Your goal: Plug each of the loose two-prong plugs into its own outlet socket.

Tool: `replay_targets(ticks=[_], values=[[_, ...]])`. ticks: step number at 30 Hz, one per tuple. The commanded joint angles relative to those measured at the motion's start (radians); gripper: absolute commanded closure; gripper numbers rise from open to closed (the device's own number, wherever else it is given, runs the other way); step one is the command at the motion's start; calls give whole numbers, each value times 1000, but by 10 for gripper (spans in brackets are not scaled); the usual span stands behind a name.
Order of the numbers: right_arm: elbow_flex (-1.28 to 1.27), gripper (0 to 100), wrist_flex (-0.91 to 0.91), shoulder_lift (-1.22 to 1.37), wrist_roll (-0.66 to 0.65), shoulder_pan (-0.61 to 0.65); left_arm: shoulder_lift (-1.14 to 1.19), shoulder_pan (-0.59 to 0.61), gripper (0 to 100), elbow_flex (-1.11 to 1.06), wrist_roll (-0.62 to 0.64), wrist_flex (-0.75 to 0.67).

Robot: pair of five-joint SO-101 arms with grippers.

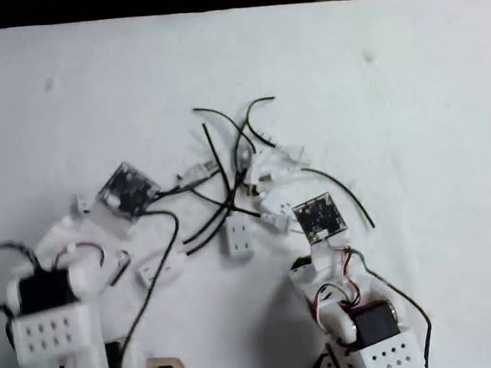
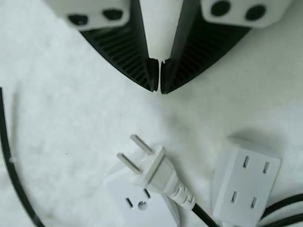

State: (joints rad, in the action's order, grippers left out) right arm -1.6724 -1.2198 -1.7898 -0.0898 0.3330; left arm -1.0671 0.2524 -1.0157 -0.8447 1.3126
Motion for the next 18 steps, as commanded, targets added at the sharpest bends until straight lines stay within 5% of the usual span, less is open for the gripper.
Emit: replay_targets(ticks=[1, 6, 13, 18], values=[[60, 981, 53, -10, -78, -30, -275, 44, 808, -135, 104, 5], [110, 938, 22, -5, -298, -33, -527, 74, 808, -288, 127, 5], [338, 958, -31, 47, -315, -38, -763, 74, 808, -494, 129, 5], [519, 899, -28, 344, -344, -36, -757, 74, 808, -557, 129, -23]])
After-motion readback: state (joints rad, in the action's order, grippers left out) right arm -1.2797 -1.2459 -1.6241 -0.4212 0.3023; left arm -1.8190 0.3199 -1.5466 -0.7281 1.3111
